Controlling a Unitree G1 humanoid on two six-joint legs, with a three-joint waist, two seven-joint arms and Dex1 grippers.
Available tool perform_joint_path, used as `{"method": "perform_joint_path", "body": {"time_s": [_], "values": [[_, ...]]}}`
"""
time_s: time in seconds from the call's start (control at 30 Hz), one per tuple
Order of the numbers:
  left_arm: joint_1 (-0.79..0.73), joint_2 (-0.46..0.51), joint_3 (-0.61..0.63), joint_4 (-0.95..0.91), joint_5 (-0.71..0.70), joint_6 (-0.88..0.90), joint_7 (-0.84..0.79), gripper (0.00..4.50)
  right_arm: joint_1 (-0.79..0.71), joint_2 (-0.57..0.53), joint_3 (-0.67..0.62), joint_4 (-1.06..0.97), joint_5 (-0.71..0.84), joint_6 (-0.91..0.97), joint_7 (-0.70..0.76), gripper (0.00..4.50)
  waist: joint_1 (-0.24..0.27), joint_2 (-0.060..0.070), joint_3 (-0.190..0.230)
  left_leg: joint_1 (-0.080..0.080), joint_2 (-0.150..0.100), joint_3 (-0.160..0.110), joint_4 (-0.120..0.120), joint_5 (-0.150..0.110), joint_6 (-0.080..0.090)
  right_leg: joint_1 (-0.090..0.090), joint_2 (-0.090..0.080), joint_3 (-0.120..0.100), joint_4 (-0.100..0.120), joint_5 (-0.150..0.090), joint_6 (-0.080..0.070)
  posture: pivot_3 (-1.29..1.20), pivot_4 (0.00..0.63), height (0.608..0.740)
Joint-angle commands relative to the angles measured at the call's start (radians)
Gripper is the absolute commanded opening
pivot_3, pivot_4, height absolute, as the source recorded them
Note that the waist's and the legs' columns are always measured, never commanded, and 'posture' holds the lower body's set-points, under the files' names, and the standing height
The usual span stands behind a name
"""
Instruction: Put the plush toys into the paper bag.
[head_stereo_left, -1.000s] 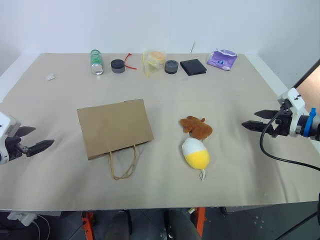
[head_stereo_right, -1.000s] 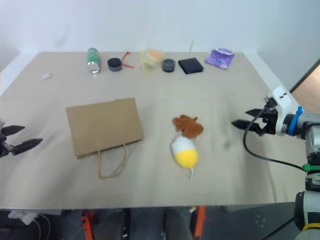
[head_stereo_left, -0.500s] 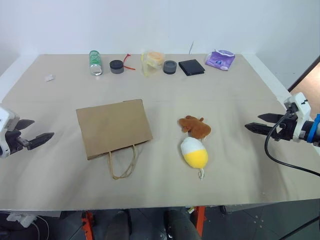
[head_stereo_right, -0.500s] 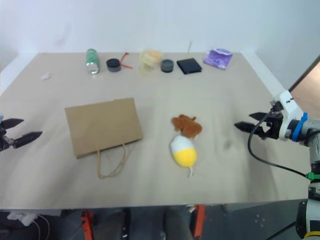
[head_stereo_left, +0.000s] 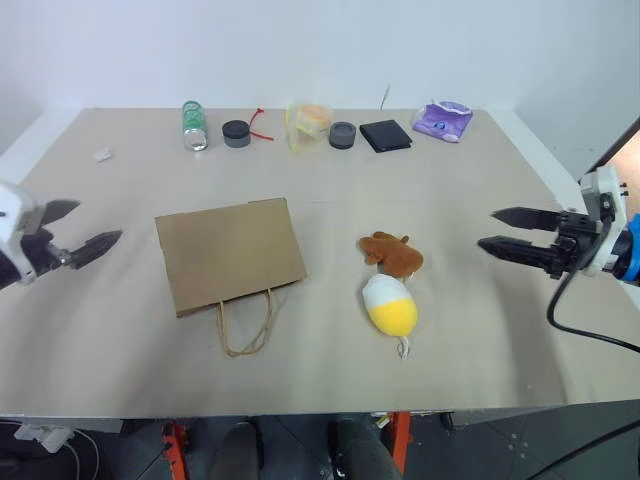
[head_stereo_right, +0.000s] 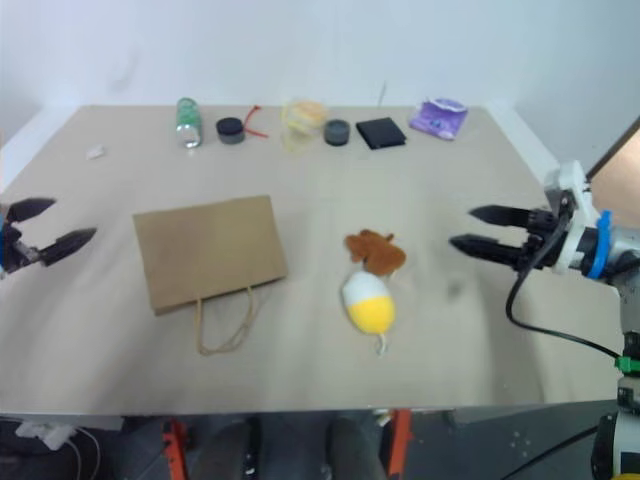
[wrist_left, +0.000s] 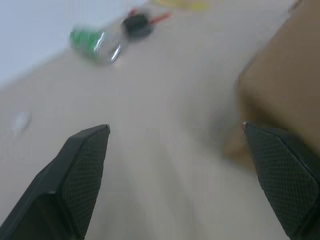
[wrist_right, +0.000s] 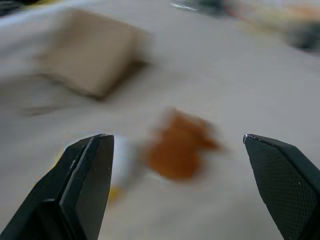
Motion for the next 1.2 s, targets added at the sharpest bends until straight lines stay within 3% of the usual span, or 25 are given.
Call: {"method": "perform_joint_path", "body": {"time_s": [0.03, 0.23, 0.43, 0.6, 0.83, 1.2], "values": [[0.011, -0.003, -0.080, -0.078, 0.075, -0.165, -0.043, 4.40, 0.010, -0.009, 0.011, -0.229, 0.122, 0.061, 0.043, 4.50, 0.000, 0.000, 0.000, 0.001, 0.000, 0.000, 0.000, 0.000, 0.000, 0.001, 0.000, 0.000, 0.000, 0.000, 0.000, 0.00, 0.150, 0.740], [0.057, -0.022, -0.153, -0.051, 0.182, -0.552, -0.100, 4.40, 0.040, 0.020, 0.059, -0.377, 0.147, 0.035, 0.034, 4.50, -0.002, 0.000, -0.001, 0.002, 0.001, 0.003, 0.001, 0.000, 0.000, 0.000, 0.000, 0.003, 0.000, -0.001, -0.004, 0.00, 0.150, 0.740], [0.165, -0.057, -0.130, -0.052, 0.125, -0.926, -0.148, 4.40, 0.113, 0.027, 0.063, -0.364, 0.102, -0.013, 0.007, 4.50, 0.000, -0.001, -0.001, 0.002, 0.001, 0.006, 0.005, 0.000, 0.000, 0.000, -0.001, 0.005, 0.000, 0.001, -0.003, 0.00, 0.150, 0.740], [0.251, -0.025, -0.171, 0.060, 0.141, -1.242, -0.194, 4.40, 0.157, 0.036, 0.042, -0.387, 0.104, -0.022, -0.028, 4.50, -0.001, -0.001, -0.002, 0.003, 0.006, 0.012, 0.006, 0.000, 0.001, 0.000, 0.000, 0.006, 0.000, 0.004, -0.005, 0.00, 0.150, 0.740], [0.106, -0.059, -0.245, 0.191, 0.253, -1.411, -0.091, 4.40, 0.190, 0.036, 0.033, -0.414, 0.113, -0.030, -0.066, 4.50, 0.008, -0.002, -0.002, 0.004, 0.010, 0.023, 0.007, 0.001, 0.002, 0.000, -0.001, 0.006, 0.000, 0.006, -0.006, 0.00, 0.150, 0.740], [0.090, -0.044, -0.345, 0.233, 0.342, -1.453, 0.036, 4.40, 0.209, 0.031, 0.029, -0.431, 0.119, -0.030, -0.090, 4.50, 0.007, -0.002, -0.003, 0.003, 0.013, 0.026, 0.012, 0.001, 0.002, -0.001, 0.000, 0.008, 0.000, 0.008, -0.003, 0.00, 0.150, 0.740]]}}
